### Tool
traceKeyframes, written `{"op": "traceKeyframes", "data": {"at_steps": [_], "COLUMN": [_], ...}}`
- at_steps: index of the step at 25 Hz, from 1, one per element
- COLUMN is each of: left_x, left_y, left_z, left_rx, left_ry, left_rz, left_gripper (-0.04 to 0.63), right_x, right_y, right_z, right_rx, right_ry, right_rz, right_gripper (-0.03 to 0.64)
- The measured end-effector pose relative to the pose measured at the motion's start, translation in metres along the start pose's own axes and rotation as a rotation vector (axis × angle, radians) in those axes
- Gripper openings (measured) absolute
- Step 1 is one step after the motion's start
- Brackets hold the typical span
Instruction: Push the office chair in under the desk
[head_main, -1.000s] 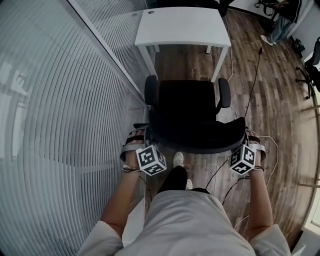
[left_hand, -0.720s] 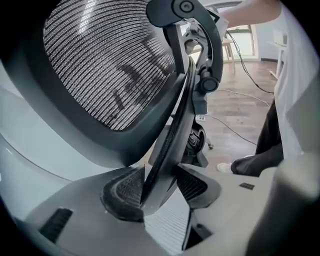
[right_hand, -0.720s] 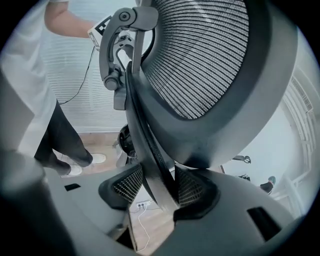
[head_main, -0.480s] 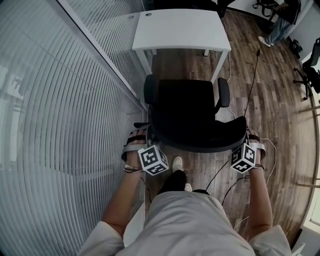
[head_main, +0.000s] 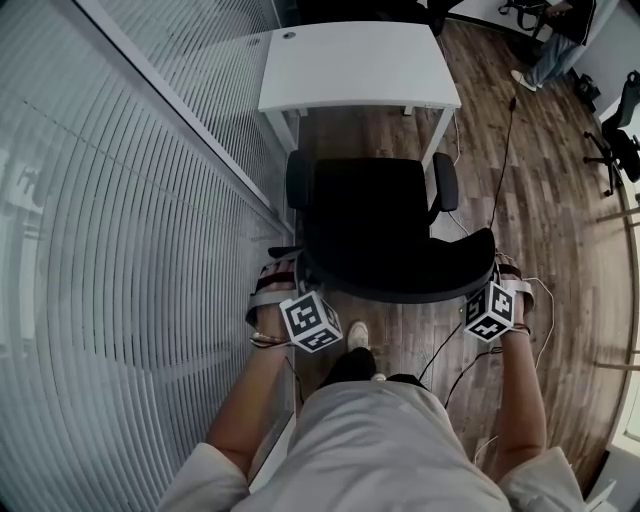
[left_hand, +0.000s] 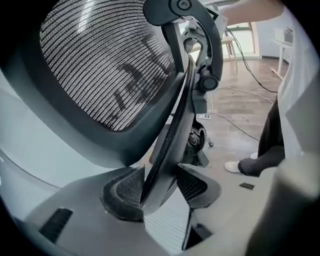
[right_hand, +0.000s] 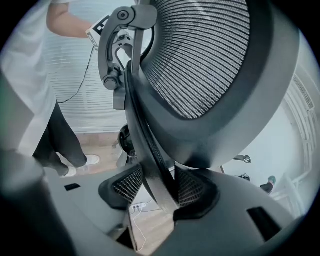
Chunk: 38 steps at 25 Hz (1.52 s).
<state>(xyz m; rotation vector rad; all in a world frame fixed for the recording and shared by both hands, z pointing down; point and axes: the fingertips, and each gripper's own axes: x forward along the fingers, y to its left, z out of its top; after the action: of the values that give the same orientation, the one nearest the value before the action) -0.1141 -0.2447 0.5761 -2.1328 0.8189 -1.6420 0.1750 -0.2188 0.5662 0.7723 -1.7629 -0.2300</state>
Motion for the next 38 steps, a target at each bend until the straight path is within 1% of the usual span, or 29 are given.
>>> {"op": "traceKeyframes", "data": {"at_steps": [6, 9, 15, 21, 26, 38], "left_x": [0.017, 0.026, 0.045, 0.049, 0.059, 0.088], "left_y": [0.019, 0.029, 0.032, 0.062, 0.071, 0.107], "left_z": [0.003, 0.001, 0.005, 0.005, 0.005, 0.007], "left_rx": [0.013, 0.016, 0.015, 0.017, 0.02, 0.017], "left_ry": [-0.008, 0.001, 0.006, 0.003, 0.005, 0.017], "left_rz": [0.003, 0.005, 0.01, 0.007, 0.012, 0.01], "left_gripper": [0.219, 0.219, 0.219, 0.219, 0.219, 0.219], "right_x": [0.014, 0.023, 0.039, 0.045, 0.054, 0.081], "right_y": [-0.018, -0.025, -0.033, -0.057, -0.065, -0.098], "right_z": [0.003, 0.009, 0.002, 0.018, 0.02, 0.033], "right_rx": [0.009, 0.009, 0.004, 0.006, 0.007, 0.008], "right_ry": [0.013, 0.01, 0.004, -0.001, -0.002, -0.013], "right_rz": [-0.004, -0.009, -0.013, -0.011, -0.015, -0.012], "right_gripper": [0.215, 0.215, 0.215, 0.215, 0.215, 0.215]}}
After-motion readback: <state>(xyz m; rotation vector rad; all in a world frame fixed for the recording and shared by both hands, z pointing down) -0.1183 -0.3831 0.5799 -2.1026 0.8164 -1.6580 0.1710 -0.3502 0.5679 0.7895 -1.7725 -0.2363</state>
